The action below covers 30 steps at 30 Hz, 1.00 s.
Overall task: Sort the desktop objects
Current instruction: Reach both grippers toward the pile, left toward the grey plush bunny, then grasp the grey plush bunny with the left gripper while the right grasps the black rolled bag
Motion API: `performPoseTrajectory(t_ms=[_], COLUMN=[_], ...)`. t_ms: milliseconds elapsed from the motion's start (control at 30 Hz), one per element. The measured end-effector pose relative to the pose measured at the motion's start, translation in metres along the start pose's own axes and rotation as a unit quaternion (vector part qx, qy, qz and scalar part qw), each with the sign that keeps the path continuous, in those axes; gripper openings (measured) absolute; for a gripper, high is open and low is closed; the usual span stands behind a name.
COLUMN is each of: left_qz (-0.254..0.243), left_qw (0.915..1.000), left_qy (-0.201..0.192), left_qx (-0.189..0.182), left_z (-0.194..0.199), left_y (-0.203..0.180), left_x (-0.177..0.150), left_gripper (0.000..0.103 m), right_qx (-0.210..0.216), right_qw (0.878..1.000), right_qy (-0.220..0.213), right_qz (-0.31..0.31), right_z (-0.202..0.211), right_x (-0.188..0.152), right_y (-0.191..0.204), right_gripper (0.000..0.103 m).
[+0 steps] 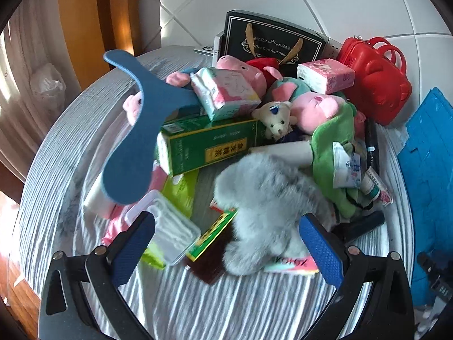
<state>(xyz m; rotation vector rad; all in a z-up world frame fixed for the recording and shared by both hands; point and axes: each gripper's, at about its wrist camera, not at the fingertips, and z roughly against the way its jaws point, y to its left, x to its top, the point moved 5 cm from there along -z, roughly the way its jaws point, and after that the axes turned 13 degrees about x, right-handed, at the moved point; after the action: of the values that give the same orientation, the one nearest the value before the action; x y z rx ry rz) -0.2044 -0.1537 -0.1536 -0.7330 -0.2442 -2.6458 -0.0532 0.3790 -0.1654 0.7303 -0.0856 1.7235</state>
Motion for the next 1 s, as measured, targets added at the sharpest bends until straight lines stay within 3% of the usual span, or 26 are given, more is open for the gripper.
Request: performPoseTrajectory(t_ms=[133, 233, 300, 333, 400, 467, 533, 767, 867, 933, 1000], left_qz=[-0.01, -0.055, -0.065, -0.068, -0.088, -0.107, -0.108, -0.087, -0.08, -0.085, -0.088], left_qw=[0.9998, 0.9965, 0.9931, 0.9909, 0.9921, 0.992, 0.9923, 0.9947, 0.9954, 0.9952, 0.995], left_qy=[0.014, 0.057, 0.097, 0.116, 0.089, 0.066, 0.059, 0.053, 0.05, 0.047, 0.048], left_qx=[0.004, 0.026, 0.011, -0.005, -0.01, -0.012, -0.016, -0.017, -0.015, -0.009, -0.005], left_z=[-0.031, -0.066, -0.086, -0.093, -0.088, -0.075, -0.064, -0.06, -0.063, -0.067, -0.069], left_y=[-0.035, -0.054, -0.059, -0.06, -0.059, -0.055, -0.045, -0.018, -0.02, -0.02, -0.017], left_x=[0.022, 0.015, 0.001, -0.007, -0.014, -0.019, -0.026, -0.044, -0.041, -0.037, -0.036], left_gripper=[0.103, 0.103, 0.093, 0.083, 0.075, 0.056, 0.052, 0.051, 0.051, 0.051, 0.051], right_qx=[-0.013, -0.014, -0.013, -0.013, -0.011, -0.006, -0.004, 0.023, 0.041, 0.037, 0.04], right_qw=[1.0, 0.999, 0.999, 0.999, 0.999, 0.998, 0.998, 0.988, 0.982, 0.986, 0.988], right_qy=[0.003, 0.015, 0.023, 0.028, 0.036, 0.045, 0.052, 0.095, 0.107, 0.106, 0.111], right_qz=[-0.02, -0.029, -0.03, -0.03, -0.031, -0.035, -0.043, -0.119, -0.148, -0.125, -0.103], right_z=[-0.013, -0.028, -0.041, -0.048, -0.061, -0.074, -0.089, -0.138, -0.153, -0.153, -0.149], right_x=[0.007, 0.01, 0.013, 0.015, 0.018, 0.022, 0.027, 0.034, 0.032, 0.034, 0.034], right_y=[-0.011, -0.016, -0.017, -0.016, -0.015, -0.014, -0.013, -0.013, -0.011, -0.005, 0.001], right_gripper=[0.103, 0.103, 0.103, 0.103, 0.103, 0.103, 0.103, 0.101, 0.087, 0.085, 0.069])
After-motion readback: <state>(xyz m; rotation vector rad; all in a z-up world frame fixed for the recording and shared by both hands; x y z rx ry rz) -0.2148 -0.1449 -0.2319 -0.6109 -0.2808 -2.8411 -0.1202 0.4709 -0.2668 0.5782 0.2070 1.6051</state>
